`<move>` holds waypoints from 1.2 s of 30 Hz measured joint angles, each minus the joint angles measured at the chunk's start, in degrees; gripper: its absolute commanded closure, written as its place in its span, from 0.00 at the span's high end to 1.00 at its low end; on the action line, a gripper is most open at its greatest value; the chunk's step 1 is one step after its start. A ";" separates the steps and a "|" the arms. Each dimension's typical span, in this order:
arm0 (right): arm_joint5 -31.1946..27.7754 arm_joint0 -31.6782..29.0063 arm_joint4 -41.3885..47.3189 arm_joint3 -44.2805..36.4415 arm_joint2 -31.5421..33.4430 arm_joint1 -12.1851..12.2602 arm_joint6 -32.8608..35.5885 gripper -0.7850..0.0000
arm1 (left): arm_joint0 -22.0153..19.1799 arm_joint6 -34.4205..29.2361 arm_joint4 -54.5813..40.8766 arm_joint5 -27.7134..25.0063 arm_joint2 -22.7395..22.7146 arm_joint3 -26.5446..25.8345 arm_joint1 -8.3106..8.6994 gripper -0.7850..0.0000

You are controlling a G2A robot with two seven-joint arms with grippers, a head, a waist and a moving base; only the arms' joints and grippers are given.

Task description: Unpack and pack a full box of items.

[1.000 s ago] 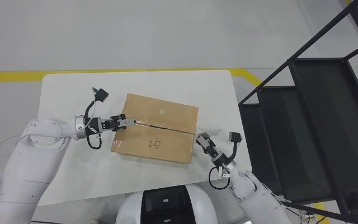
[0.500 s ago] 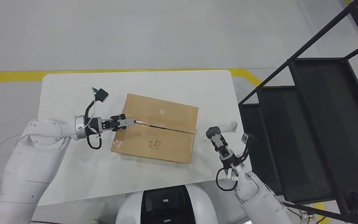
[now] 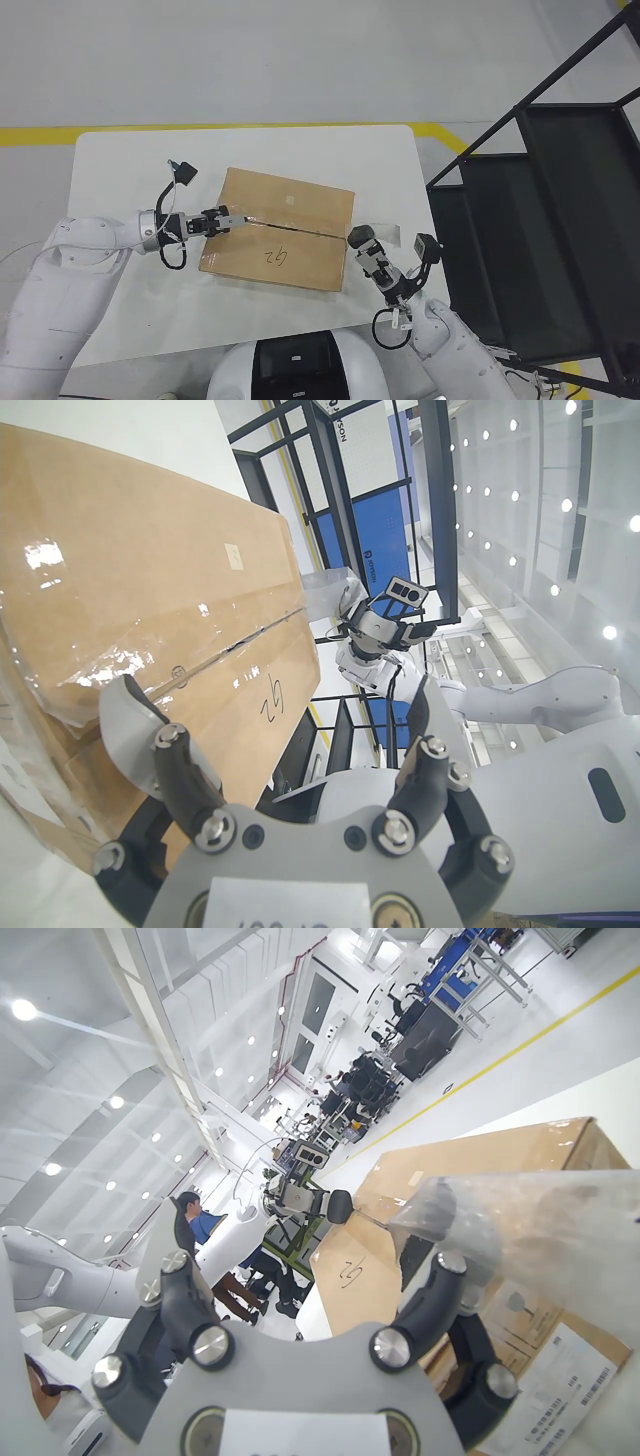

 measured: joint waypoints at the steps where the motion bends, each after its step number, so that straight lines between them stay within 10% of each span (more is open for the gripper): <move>1: 0.34 0.58 -0.46 0.19 -0.45 -0.15 0.19 1.00 | 0.05 0.08 0.00 0.02 -0.02 -0.04 0.01 1.00; 36: 17.67 10.04 -1.98 -0.15 -9.12 -2.30 15.85 1.00 | 1.21 0.59 -0.61 -0.49 -1.51 -0.43 0.49 1.00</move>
